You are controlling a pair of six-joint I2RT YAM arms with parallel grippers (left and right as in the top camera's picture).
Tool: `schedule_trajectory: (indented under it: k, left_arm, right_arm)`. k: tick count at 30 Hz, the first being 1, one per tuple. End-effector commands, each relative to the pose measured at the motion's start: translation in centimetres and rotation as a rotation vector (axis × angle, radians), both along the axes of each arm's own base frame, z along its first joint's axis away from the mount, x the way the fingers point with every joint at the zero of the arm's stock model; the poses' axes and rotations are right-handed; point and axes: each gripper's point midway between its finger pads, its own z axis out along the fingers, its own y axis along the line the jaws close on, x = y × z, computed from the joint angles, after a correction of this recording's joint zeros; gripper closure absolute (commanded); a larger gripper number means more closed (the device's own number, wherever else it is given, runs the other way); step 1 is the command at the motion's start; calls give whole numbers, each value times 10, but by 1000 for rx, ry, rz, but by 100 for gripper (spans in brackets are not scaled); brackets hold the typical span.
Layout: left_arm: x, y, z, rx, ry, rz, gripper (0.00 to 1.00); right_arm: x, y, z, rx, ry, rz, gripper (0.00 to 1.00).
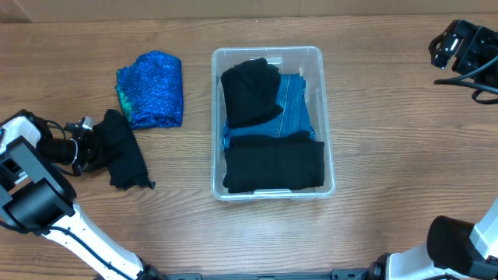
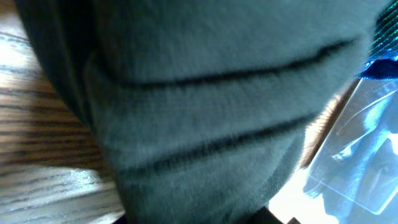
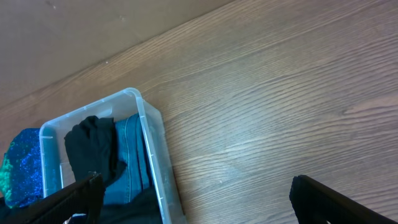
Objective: Pack container
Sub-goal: 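Grasp the remaining black sock on the table with the left gripper, then lift the black sock and carry it right into the bin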
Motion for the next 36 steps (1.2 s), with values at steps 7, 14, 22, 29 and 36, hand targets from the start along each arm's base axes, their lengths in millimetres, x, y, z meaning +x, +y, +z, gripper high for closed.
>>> schedule_trajectory:
  k: [7,14,22,29,36]
  left_arm:
    - [3,-19,-1,-101,-52,-38,91]
    - [25,-16,64,-50,-241,-34,96]
    - [29,-52,183,93,-505,-114,96]
    - [32,-140,270,205,-775,-379,96]
    - [42,-257,317,309,-1043,-757,96]
  right_arm:
    - [-1,-2,0,-5,1,-5,0]
    - [-1,-2,0,-5,2,-5,0]
    - [0,-2,0,-5,-1,-5,0]
    - [0,-2,0,-5,1,-5,0]
    - [-1,-2,0,-4,2,-5,0]
